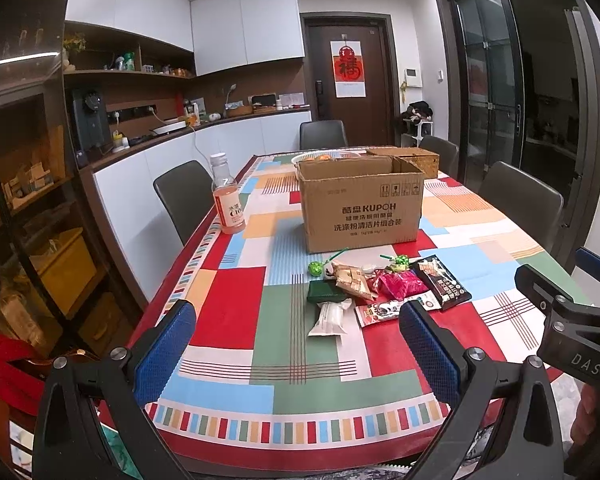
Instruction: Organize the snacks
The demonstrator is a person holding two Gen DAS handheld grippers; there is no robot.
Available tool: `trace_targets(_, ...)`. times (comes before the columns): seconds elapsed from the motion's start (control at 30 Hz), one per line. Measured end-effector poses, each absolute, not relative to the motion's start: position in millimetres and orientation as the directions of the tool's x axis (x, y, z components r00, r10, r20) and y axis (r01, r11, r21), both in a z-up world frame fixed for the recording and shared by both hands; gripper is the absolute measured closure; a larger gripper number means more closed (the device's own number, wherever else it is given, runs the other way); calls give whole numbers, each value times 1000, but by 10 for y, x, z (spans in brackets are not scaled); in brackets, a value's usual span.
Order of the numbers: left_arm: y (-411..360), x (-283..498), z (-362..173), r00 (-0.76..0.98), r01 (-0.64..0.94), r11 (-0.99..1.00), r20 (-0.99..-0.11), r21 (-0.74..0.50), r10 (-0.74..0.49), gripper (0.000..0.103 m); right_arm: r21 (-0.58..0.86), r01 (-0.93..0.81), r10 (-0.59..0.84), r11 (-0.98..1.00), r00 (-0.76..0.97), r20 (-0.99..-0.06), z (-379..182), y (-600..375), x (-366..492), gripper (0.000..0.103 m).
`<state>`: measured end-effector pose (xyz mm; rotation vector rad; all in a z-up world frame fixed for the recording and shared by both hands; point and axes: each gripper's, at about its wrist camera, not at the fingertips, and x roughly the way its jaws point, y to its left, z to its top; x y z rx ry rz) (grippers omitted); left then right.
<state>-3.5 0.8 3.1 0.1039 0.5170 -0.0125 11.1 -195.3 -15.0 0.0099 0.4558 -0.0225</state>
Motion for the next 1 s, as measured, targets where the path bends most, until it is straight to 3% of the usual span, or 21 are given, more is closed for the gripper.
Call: trace_targets(1.0,14,-35,33,867,40,995,-499,92,12,0,2,8,-6,1000,894,-447,-187,-1935,110,0)
